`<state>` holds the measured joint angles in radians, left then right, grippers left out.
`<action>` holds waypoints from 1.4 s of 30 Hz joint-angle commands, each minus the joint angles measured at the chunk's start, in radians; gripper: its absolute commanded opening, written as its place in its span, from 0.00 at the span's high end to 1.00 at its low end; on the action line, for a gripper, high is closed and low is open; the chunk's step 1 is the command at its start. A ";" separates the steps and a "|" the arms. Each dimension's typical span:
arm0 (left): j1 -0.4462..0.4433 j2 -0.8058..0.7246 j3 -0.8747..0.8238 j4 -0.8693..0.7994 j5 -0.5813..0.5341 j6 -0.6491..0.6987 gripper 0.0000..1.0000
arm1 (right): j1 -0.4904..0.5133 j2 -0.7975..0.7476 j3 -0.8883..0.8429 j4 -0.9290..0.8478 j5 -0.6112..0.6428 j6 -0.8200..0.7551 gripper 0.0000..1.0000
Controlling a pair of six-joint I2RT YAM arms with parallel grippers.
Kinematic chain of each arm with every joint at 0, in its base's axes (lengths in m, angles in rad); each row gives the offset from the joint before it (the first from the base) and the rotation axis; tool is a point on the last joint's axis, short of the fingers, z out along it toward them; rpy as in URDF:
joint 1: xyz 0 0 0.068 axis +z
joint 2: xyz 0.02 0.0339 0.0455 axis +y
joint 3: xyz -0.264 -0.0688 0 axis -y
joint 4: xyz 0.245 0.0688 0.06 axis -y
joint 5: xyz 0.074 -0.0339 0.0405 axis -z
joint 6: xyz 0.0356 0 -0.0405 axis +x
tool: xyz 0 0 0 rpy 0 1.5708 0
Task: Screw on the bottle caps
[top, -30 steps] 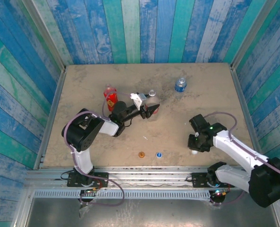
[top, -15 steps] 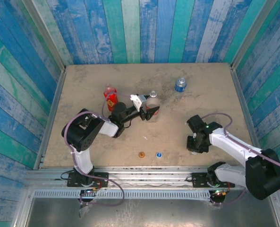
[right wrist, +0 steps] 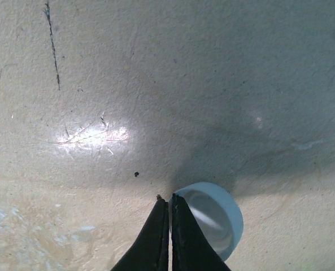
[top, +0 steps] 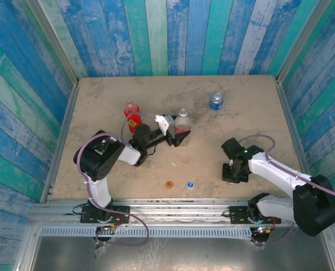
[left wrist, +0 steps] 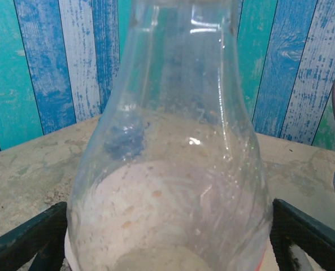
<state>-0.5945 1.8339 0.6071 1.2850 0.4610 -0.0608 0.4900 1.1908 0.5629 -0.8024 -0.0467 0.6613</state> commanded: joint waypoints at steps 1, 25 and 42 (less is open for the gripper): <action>0.002 -0.096 -0.018 -0.005 -0.017 0.007 0.05 | 0.007 -0.006 -0.001 -0.018 -0.006 0.010 0.98; 0.001 -0.344 -0.203 -0.121 -0.081 0.059 0.00 | 0.040 -0.038 0.013 -0.005 0.040 0.060 0.79; 0.002 -0.494 -0.245 -0.288 -0.126 0.125 0.05 | 0.055 0.016 0.036 0.012 0.013 0.012 0.99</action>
<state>-0.5945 1.4105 0.3740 1.0496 0.3595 0.0322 0.5358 1.2312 0.5865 -0.7841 -0.0265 0.6907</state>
